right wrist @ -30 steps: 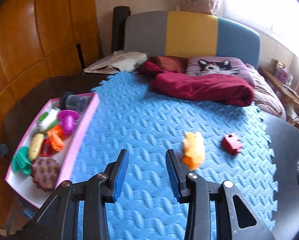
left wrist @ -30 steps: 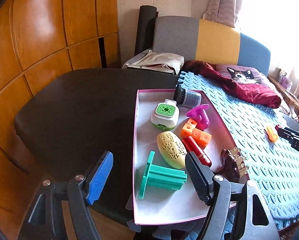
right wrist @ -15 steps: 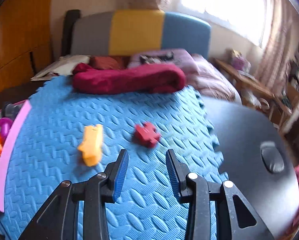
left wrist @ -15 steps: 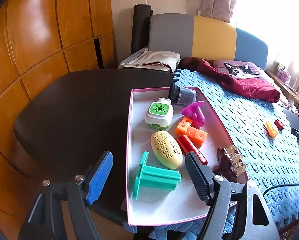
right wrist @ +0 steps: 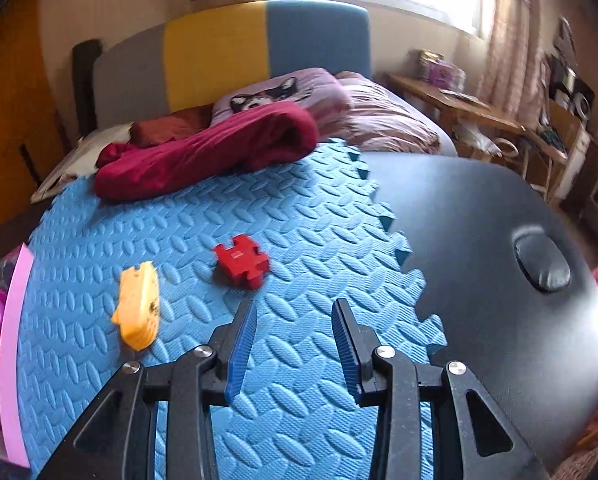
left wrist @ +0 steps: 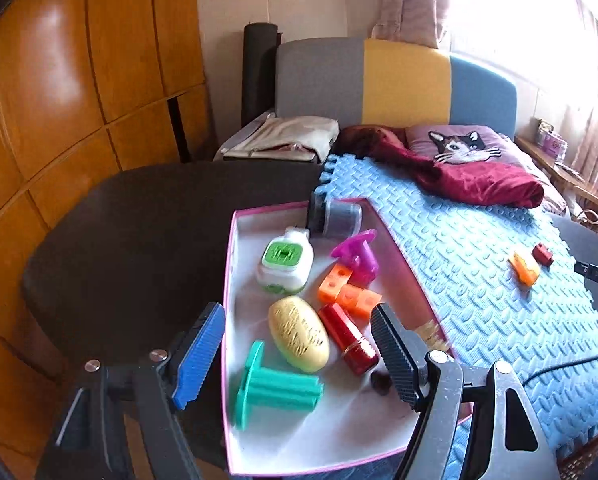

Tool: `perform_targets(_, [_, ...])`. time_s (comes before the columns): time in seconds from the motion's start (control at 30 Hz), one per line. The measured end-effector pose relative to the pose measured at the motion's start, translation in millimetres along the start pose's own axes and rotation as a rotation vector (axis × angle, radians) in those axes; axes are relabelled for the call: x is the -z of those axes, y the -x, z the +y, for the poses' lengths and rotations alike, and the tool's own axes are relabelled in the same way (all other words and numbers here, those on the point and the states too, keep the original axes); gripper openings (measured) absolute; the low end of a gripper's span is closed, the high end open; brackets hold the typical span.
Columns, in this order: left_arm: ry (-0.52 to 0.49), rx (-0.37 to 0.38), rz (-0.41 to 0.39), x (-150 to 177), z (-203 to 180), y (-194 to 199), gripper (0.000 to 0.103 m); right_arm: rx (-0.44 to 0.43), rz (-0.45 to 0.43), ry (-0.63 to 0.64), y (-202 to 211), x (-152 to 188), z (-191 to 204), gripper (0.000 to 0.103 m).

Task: Organize rigid objects
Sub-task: 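Grasp the yellow-orange curved piece with the left tool while the right tool approaches the red puzzle piece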

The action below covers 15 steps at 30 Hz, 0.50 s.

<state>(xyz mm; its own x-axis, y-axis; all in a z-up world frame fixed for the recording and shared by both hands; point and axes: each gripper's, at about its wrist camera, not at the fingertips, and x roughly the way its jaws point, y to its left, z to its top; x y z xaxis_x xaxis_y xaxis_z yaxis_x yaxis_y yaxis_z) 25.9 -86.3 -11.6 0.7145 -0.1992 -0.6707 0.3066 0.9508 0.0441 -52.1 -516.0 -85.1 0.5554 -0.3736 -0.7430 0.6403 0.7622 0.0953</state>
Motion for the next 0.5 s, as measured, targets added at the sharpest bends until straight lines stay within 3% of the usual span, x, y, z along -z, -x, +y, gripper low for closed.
perform_targets(0.27, [-0.057, 0.114, -0.037, -28.3, -42.5, 2.8, 0.076, -0.003, 0.051, -0.246, -5.6, -2.4, -47.1, 0.041])
perform_targets(0.5, [-0.134, 0.232, 0.039, -40.5, -108.6, -23.1, 0.076, -0.029, 0.054, -0.245, -4.9, -2.2, -42.8, 0.041])
